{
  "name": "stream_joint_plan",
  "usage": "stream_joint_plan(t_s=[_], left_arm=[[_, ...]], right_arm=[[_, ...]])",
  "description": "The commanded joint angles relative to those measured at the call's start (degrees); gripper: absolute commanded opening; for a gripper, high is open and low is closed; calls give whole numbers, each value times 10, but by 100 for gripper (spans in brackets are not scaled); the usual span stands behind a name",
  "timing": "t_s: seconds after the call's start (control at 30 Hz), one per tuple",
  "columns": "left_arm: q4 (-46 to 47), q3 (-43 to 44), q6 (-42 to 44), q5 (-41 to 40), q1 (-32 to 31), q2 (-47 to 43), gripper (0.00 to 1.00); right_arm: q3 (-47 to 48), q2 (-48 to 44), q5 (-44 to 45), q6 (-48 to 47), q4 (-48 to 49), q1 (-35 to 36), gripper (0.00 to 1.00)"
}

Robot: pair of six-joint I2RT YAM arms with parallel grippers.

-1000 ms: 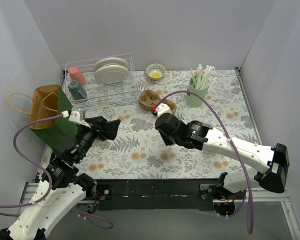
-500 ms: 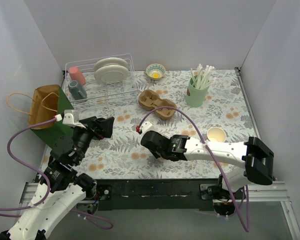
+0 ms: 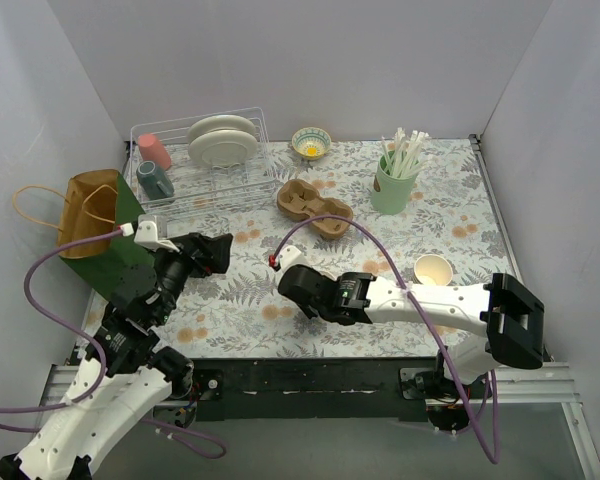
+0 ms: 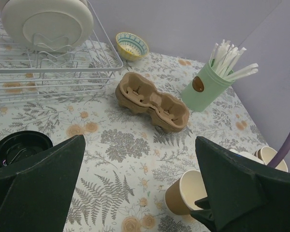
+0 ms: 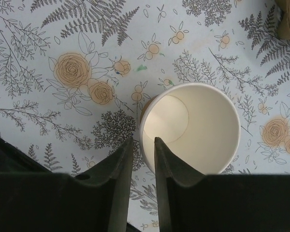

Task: Pack the takeout coffee

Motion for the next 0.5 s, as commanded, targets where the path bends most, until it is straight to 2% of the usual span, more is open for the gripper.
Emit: stream_joint_plan(t_s=[0.0,0.13,0.27,0.43,0.47], left_arm=[[-15,1,5,-28,3,21,98],[-32,3,0,-73,3,63,98],[-48,17,13,-118,3,139,97],[-93,53,29,-178,4,283,86],[-101,60,28,-195,4,301,78]], right_arm=[[43,-16,6,25,-26,4,33],[69,-54,-21,47,-62,3,33],[35,-126,-28,53,-54,4,33],[-44,-252,4,69,-14,3,33],[-55,-267,4,71,-12,4,33]])
